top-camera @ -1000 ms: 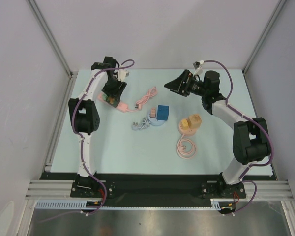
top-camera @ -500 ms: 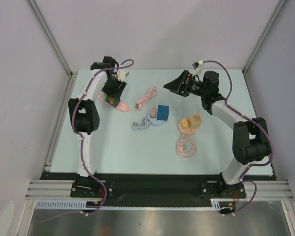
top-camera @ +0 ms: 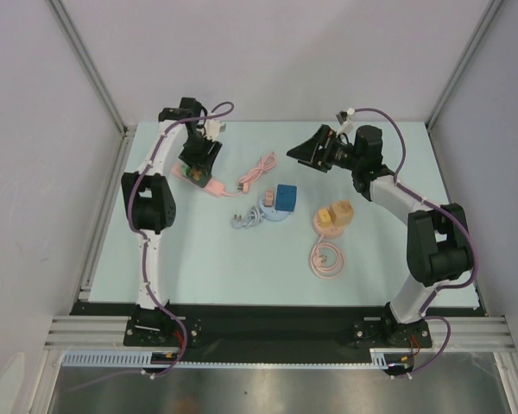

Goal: Insert the plug

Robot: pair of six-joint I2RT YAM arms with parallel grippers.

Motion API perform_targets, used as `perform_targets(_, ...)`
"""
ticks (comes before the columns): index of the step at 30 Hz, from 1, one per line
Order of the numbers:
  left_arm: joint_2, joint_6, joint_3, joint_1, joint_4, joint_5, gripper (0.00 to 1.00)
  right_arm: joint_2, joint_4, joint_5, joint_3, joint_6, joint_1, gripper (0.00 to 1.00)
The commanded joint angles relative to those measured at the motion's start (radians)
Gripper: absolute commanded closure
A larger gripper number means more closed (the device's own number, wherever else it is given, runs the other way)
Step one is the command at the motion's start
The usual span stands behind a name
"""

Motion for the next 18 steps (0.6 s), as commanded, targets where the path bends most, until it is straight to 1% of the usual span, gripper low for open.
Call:
perform_targets(1, 0.072, 0.028, 0.008, 0.008, 0.009, 0.003, 1.0, 0.005, 0.018, 0.005, 0.035, -0.016, 0.006, 0.0)
perform_targets(9, 0.069, 0.008, -0.01, 0.001, 0.046, -0.005, 1.0, 0.005, 0.018, 0.005, 0.037, -0.019, 0.007, 0.0)
perform_targets(15, 0.076, -0.006, -0.043, -0.003, 0.083, -0.051, 1.0, 0.002, 0.02, 0.005, 0.038, -0.014, 0.007, 0.0)
perform_targets(17, 0.076, -0.016, -0.073, -0.009, 0.098, -0.048, 1.0, 0.004, 0.023, 0.004, 0.038, -0.014, 0.007, 0.0)
perform_targets(18, 0.058, -0.02, -0.126, -0.012, 0.115, -0.051, 1.0, 0.004, 0.023, 0.004, 0.038, -0.013, 0.007, 0.0)
